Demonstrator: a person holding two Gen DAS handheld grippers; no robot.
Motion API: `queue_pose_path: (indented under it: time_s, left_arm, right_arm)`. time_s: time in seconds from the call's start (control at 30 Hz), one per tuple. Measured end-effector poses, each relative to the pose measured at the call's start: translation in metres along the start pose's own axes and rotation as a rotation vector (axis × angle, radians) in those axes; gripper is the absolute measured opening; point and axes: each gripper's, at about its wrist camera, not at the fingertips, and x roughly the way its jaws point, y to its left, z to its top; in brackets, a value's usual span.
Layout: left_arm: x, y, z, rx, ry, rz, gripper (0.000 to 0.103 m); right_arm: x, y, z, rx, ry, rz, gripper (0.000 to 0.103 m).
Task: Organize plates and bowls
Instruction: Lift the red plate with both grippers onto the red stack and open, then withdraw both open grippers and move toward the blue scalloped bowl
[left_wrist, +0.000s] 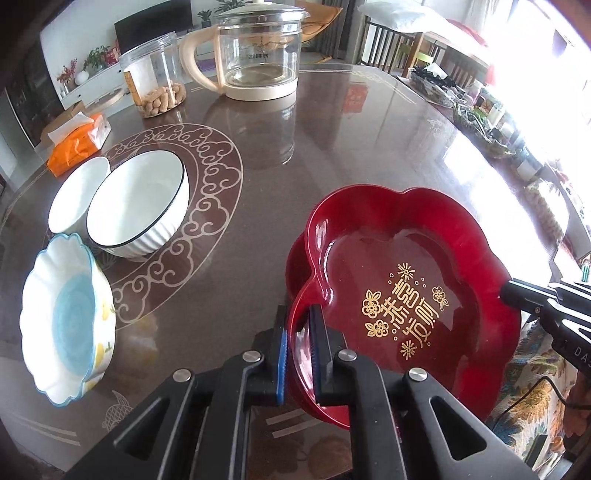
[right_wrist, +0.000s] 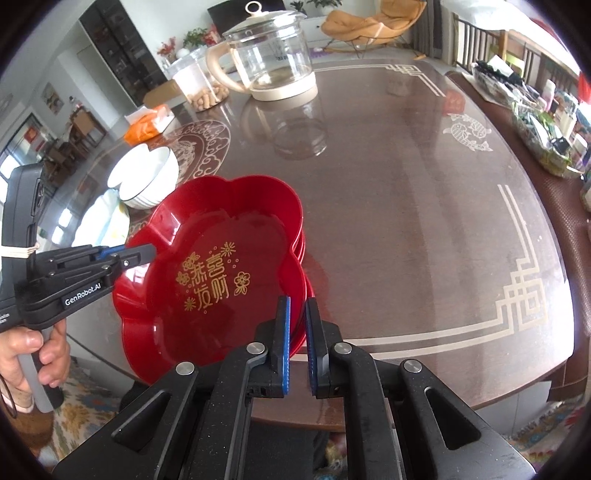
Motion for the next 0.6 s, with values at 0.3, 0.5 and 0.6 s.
queue_pose_path:
  time_s: [0.3,0.5,0.6]
  left_arm:
    - [0.001,-0.005,-0.005,0.06,-0.002,0.061,0.015]
    - [-0.019,0.006,-0.002,0.018,-0.077,0.083,0.067]
    - [-0.038,0.014,-0.003,-0.007,-0.145,0.071,0.075]
  right_arm:
    - [0.002,0.005,-0.007,-0.032,-0.005,-0.02,0.01]
    - [-0.011,0.014,-0.006,-0.074,-0.067,-0.033,0.02]
    - [-0.025,0.016,-0.004,-0.089,-0.121,-0.045,0.034]
